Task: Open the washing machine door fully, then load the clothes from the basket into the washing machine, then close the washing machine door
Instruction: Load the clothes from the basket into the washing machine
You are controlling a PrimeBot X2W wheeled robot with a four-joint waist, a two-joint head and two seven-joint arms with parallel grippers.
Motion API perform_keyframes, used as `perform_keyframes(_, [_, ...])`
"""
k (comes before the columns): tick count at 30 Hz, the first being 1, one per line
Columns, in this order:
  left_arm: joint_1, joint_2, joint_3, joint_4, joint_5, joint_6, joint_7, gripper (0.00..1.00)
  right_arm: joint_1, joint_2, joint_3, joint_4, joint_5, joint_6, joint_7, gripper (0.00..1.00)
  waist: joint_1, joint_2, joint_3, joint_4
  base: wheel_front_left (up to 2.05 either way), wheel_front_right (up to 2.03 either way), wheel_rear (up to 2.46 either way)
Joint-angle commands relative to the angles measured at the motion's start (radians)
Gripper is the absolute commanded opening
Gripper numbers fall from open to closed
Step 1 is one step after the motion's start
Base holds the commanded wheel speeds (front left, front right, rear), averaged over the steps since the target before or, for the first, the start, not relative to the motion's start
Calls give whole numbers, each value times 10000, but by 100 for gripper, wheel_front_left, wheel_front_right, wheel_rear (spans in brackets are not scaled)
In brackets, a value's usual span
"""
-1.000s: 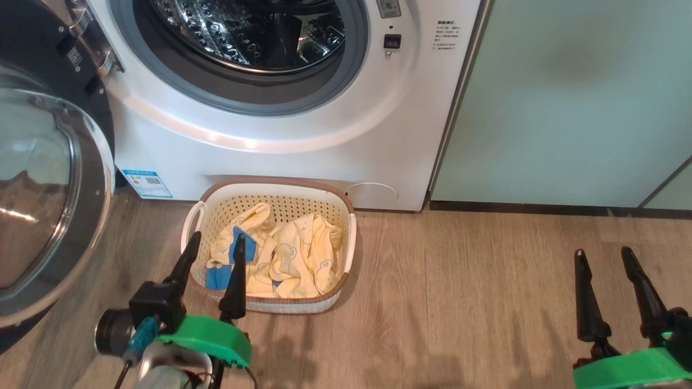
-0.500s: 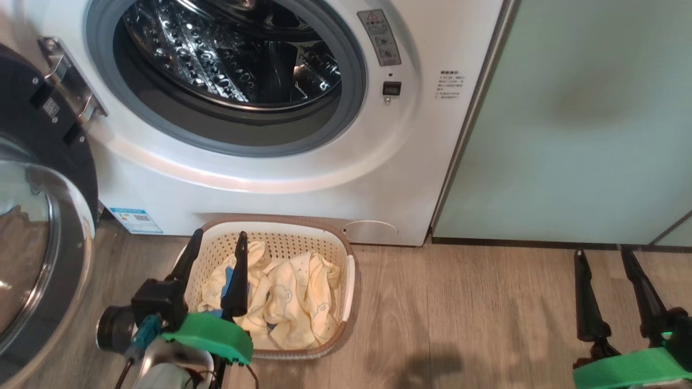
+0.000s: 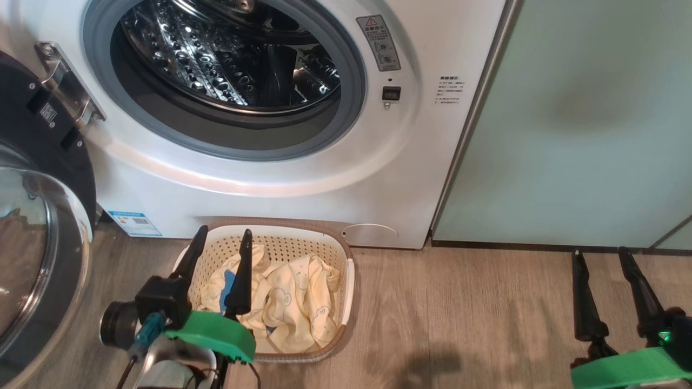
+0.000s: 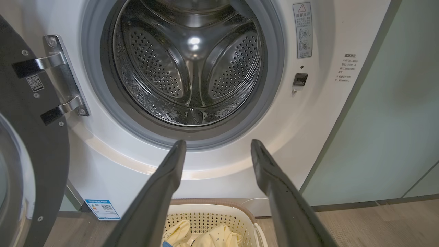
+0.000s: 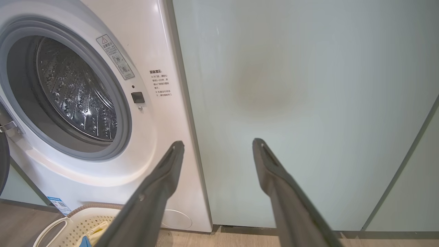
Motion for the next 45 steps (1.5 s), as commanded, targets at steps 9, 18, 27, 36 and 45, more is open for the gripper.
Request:
perform_keyframes(9, [-452,206,242,-261,-98,28,-93,100,-271,-80,195,-322,71,2,-95,100,0,0,55,67,0,0,0])
perform_keyframes(18, [-579,202,9,63,-205,-89,-16,100,-276,-77,234,-327,73,2,-95,100,0,0,123,81,0,0,0])
perform_keyframes(27, [-1844,55,-862,2843,-713,-1076,542,100,-534,-132,380,-390,123,2,-95,100,0,0,777,-47,0,0,0])
perform_keyframes(36, [-3646,-120,-1361,6128,-1034,-1695,483,100,-973,-186,499,-487,215,2,-95,100,0,0,1888,-310,0,0,0])
perform_keyframes(45, [-5701,-213,-1633,9124,-1311,-2027,-24,100,-1681,-139,604,-768,334,2,-95,100,0,0,3514,-715,0,0,0])
